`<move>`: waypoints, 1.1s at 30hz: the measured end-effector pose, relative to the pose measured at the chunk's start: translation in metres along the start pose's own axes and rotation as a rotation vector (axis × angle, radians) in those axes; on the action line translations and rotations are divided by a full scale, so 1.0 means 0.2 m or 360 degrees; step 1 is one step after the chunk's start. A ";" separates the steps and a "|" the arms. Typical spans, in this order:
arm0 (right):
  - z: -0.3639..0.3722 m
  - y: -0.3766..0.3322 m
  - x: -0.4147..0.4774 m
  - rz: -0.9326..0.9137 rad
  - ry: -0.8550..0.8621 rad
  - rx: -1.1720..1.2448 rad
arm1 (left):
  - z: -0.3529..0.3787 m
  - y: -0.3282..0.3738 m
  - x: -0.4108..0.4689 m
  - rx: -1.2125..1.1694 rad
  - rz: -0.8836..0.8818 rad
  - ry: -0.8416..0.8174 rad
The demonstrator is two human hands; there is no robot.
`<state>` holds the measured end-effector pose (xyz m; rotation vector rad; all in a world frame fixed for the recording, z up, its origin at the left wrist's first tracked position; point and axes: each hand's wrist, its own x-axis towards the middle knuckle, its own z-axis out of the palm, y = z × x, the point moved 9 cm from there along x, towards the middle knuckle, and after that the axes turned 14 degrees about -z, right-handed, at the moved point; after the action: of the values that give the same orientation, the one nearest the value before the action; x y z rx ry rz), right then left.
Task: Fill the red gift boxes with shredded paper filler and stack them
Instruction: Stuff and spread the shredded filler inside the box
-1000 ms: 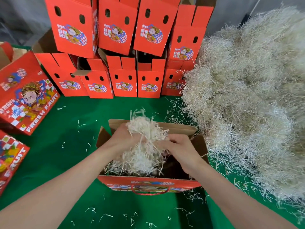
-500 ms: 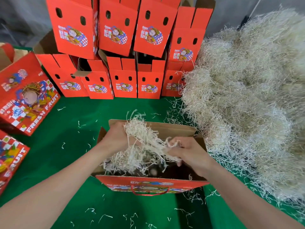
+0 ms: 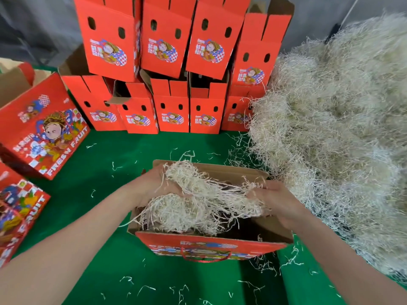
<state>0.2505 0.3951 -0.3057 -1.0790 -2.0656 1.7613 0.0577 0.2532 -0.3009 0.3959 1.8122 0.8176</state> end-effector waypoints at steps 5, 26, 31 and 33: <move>0.23 -0.11 -0.05 -0.0009 -0.0316 0.0385 | 0.17 0.12 -0.05 0.0298 0.0284 -0.0095; 0.02 -0.06 -0.05 0.0034 -0.0050 0.0288 | -0.15 -0.03 0.00 -0.0033 0.0013 0.0259; 0.21 -0.13 -0.07 -0.0039 -0.0365 0.0356 | 0.07 -0.06 -0.04 -0.0210 -0.0266 -0.0253; 0.25 -0.12 -0.05 -0.0061 -0.0345 0.0265 | 0.16 -0.06 -0.05 -0.0049 -0.0318 -0.0371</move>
<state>0.2181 0.3501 -0.2938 -0.8288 -1.9958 2.0686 0.0924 0.2499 -0.3088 0.2730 1.5910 0.6321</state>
